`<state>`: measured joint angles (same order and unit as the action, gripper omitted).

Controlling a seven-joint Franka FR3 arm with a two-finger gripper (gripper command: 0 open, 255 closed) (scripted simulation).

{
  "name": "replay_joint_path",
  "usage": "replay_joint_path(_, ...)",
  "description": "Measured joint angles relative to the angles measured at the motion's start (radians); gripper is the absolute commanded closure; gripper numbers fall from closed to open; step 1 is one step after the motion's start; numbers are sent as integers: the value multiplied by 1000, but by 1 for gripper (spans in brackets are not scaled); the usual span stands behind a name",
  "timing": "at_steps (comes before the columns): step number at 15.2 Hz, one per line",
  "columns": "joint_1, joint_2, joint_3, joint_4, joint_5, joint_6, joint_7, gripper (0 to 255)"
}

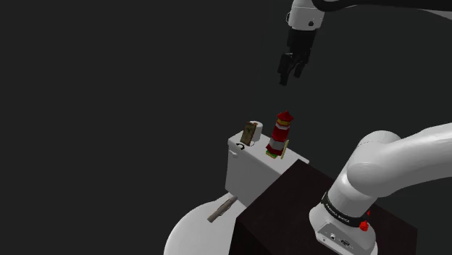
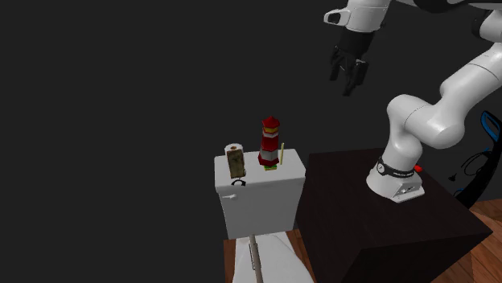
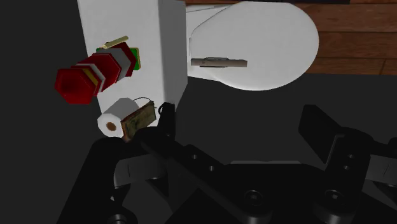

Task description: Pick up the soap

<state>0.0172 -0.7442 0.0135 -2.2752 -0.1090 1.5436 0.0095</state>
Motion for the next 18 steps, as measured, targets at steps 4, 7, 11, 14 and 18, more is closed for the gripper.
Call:
replay_joint_path(4,-3,18,-51,-29,-14,53,-59,0)
replay_joint_path(7,-9,39,-124,-75,-33,130,-146,0)
replay_joint_path(11,-13,115,-227,-91,-49,233,-268,0)
replay_joint_path(14,-9,186,-300,-92,-48,309,-361,0)
replay_joint_path(18,2,300,-399,-78,-25,406,-495,0)
